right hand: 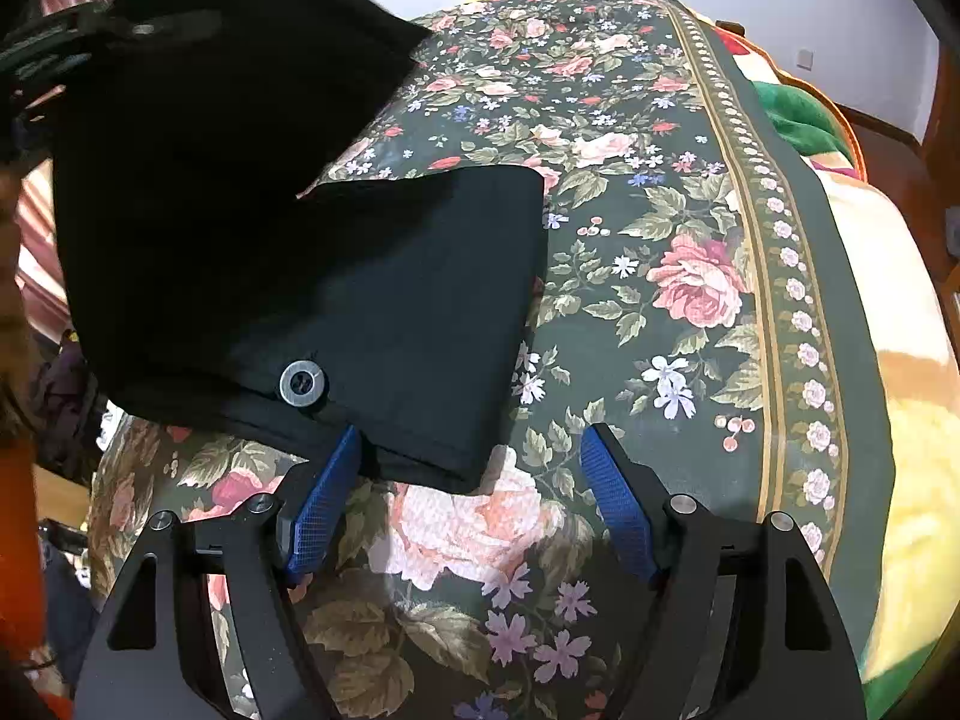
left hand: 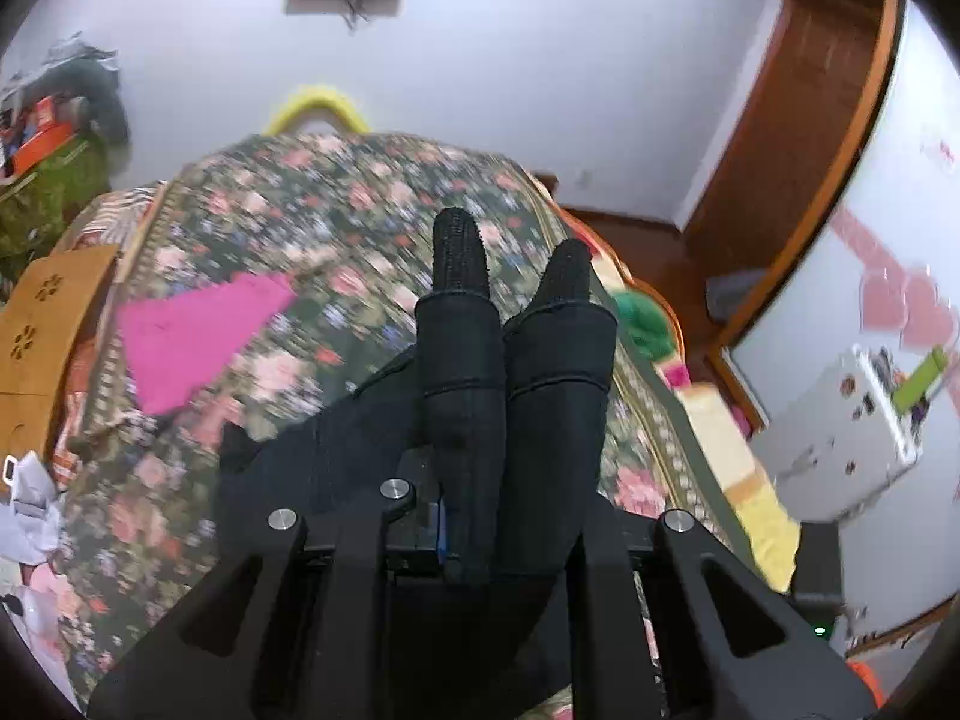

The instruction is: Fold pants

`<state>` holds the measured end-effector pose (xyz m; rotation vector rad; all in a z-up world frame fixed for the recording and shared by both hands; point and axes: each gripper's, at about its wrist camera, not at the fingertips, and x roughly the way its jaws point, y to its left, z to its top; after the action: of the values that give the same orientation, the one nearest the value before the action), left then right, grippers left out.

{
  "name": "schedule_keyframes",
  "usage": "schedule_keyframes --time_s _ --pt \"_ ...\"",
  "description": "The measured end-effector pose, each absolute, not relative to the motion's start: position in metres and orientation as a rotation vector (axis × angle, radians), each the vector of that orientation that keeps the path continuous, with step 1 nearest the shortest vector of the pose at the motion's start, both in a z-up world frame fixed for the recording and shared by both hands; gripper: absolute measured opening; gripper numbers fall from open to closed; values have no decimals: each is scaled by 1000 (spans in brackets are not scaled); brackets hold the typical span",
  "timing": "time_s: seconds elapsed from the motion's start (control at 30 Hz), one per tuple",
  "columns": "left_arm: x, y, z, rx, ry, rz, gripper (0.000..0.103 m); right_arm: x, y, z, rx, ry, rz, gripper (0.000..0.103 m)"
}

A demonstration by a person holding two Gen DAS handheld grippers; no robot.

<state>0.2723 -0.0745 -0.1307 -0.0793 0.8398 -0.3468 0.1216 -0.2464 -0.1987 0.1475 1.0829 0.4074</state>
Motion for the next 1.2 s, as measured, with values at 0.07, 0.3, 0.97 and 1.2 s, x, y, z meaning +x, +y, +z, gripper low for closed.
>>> schedule_keyframes --time_s 0.07,0.3,0.97,1.2 --pt "269 -94 -147 -44 874 -364 14 121 -246 -199 147 1082 409 72" --pt "254 -131 -188 100 1009 -414 16 116 -246 -198 140 1075 403 73" --pt "313 -35 -142 40 915 -207 98 113 -243 -190 138 1066 377 73" --pt "388 12 -197 85 1053 -46 98 116 -247 -186 162 1055 356 73"
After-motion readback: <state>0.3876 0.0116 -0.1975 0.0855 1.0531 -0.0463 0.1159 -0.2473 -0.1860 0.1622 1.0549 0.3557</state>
